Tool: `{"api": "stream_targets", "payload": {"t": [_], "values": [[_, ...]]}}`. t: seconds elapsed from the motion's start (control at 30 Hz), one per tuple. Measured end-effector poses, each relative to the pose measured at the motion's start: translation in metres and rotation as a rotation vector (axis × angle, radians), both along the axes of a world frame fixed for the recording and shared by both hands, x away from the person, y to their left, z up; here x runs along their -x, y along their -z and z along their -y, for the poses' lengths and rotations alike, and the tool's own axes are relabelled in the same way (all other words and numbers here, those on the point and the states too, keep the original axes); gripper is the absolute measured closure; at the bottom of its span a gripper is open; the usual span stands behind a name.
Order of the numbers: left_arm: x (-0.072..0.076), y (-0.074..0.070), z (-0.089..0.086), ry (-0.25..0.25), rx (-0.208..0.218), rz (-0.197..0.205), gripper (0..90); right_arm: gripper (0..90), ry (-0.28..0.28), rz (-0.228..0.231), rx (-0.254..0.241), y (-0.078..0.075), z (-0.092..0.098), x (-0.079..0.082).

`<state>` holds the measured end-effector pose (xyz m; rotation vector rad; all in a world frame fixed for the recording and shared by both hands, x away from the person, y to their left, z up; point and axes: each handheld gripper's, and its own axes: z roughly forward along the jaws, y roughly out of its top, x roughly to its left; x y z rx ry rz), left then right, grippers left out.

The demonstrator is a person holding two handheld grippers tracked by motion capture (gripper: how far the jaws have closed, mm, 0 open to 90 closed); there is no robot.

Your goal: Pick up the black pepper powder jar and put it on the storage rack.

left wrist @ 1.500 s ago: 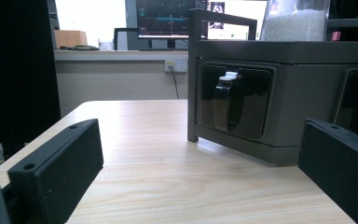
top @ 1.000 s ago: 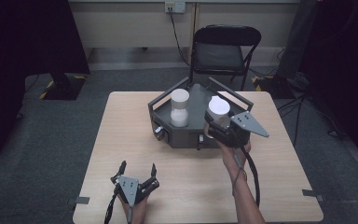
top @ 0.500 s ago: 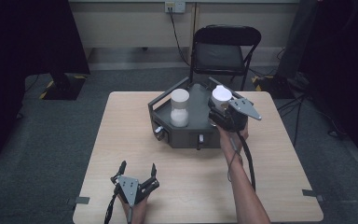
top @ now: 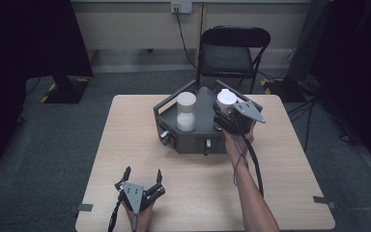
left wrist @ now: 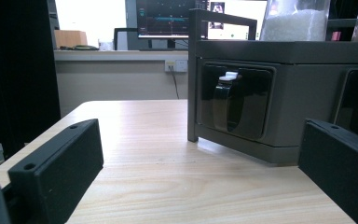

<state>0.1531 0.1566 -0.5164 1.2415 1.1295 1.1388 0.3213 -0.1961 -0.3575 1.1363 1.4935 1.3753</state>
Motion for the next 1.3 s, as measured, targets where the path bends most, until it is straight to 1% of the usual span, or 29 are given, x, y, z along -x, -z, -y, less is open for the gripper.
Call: {"api": "stream_targets", "payload": {"t": [0.07, 0.23, 0.3, 0.37, 0.47, 0.53, 1.3], "values": [[-0.0001, 0.0, -0.0007, 0.004, 0.0, 0.0, 0.0, 29.9, 0.0, 0.009, -0.007, 0.0047, 0.0007, 0.0006], [-0.0001, 0.0, -0.0007, 0.005, 0.0, 0.0, 0.0, 29.9, -0.006, 0.004, -0.002, 0.0036, 0.0023, 0.0], [0.0, -0.0002, -0.0008, 0.005, 0.0, -0.001, 0.0, 29.9, -0.009, 0.01, 0.009, 0.0042, 0.0021, -0.0007], [-0.0001, 0.0, -0.0007, 0.004, 0.0, 0.0, 0.0, 29.9, -0.01, 0.016, 0.03, 0.0045, 0.0012, -0.0015], [-0.0001, 0.0, -0.0007, 0.004, 0.0, 0.0, 0.0, 29.9, -0.008, 0.023, 0.027, 0.0071, 0.0017, -0.0008], [-0.0001, 0.0, -0.0007, 0.004, 0.0, 0.0, 0.0, 29.9, -0.009, 0.025, 0.033, 0.0073, 0.0012, -0.0003], [0.0, 0.0, -0.0006, 0.003, 0.0, 0.0, 0.0, 29.8, -0.028, 0.016, 0.036, 0.0044, 0.0062, -0.001]]}}
